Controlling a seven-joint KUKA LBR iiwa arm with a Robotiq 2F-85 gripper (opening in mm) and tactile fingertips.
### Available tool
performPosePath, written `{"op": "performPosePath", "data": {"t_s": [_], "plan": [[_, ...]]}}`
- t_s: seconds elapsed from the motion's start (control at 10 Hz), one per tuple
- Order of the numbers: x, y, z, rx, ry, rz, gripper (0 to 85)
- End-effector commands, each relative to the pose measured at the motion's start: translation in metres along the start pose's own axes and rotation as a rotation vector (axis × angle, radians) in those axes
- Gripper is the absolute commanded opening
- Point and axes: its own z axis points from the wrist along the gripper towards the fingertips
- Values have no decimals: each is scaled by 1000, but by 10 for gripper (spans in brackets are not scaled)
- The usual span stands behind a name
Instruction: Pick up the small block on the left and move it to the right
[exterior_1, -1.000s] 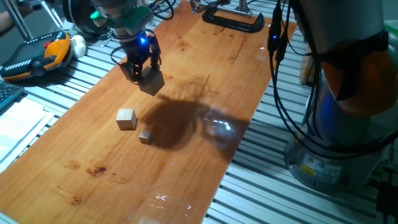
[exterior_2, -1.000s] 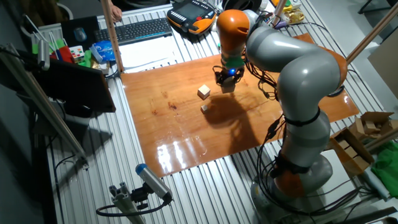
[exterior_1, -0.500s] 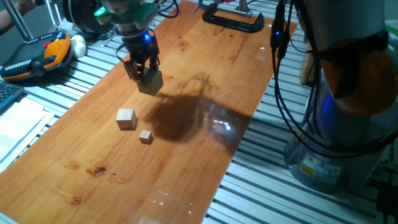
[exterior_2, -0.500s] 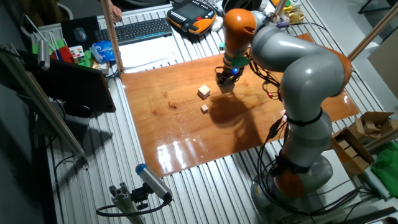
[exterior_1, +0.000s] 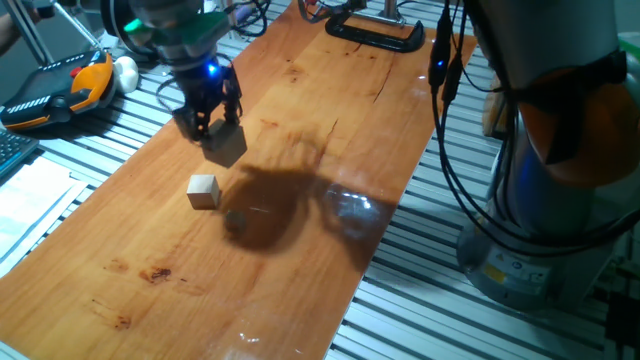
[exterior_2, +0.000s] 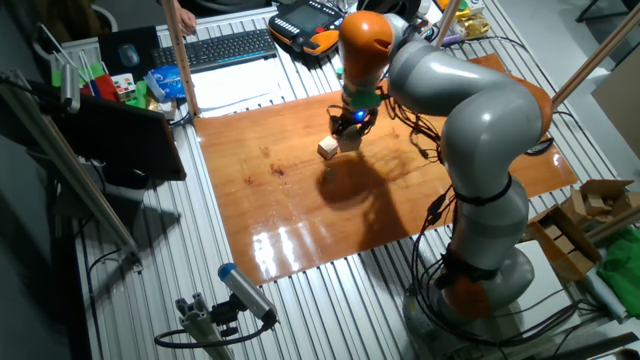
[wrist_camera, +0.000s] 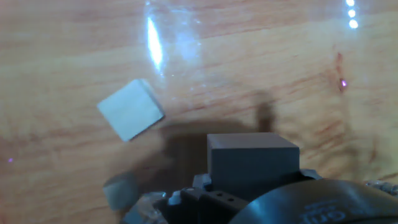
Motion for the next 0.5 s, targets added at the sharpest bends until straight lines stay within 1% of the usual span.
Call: {"op": "performPosePath", "data": {"t_s": [0.0, 0.1, 0.2, 0.3, 0.4], "plan": [[8, 63, 2, -2, -8, 38, 7], [10, 71, 7, -1, -19, 57, 7], [10, 78, 15, -6, -26, 73, 7], [8, 83, 23, -29, -30, 95, 7], [6, 87, 32, -39, -47, 108, 7]]}}
